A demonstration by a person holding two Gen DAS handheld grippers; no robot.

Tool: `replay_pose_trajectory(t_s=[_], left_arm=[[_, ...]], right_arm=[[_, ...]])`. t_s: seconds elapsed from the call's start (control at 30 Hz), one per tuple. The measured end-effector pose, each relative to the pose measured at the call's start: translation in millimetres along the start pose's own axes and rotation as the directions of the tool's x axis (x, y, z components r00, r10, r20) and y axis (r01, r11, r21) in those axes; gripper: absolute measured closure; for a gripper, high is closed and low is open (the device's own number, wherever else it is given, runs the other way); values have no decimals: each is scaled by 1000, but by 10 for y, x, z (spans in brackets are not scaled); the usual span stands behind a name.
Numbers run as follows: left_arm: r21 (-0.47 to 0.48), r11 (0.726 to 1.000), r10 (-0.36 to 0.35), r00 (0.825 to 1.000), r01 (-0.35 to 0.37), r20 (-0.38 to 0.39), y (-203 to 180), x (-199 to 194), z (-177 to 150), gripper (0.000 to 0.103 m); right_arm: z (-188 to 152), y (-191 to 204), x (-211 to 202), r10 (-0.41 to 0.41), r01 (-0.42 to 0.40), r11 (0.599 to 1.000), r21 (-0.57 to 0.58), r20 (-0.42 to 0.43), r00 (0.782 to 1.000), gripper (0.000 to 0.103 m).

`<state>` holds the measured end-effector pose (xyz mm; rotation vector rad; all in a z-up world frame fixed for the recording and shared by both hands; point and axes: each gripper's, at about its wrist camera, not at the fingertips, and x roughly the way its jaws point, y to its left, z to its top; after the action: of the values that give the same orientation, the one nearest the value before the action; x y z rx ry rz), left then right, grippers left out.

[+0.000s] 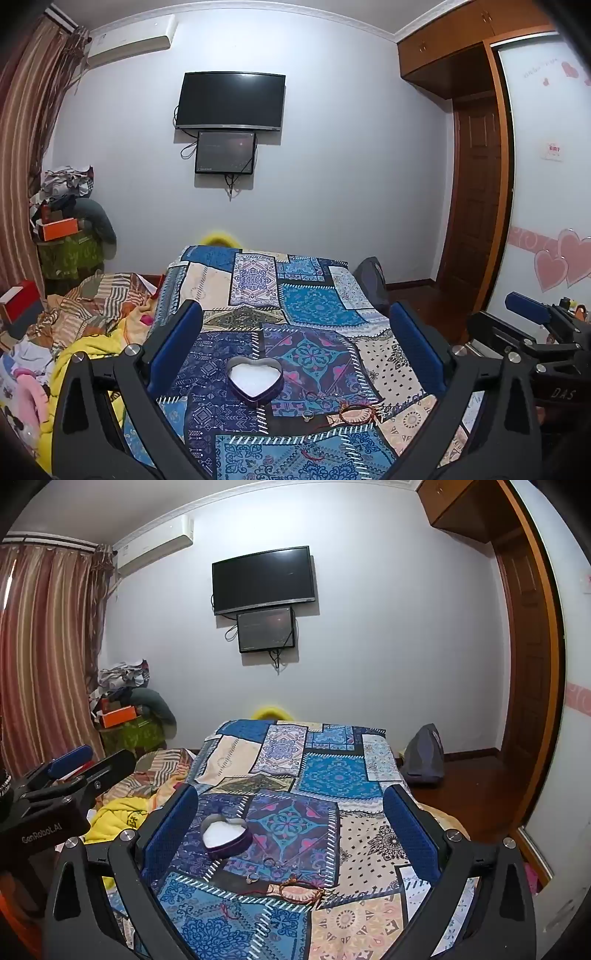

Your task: Organize jewelry

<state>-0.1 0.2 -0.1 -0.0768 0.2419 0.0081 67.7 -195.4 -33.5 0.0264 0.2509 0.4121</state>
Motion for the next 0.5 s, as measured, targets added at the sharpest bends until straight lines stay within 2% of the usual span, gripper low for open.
replay_pose_trajectory(t_s=[0.5], left_arm=[[6,1000,9,1000,-9,0,-34,37,-52,1]], right_arm=[[40,44,6,2,-2,1000,0,-5,1000,3]])
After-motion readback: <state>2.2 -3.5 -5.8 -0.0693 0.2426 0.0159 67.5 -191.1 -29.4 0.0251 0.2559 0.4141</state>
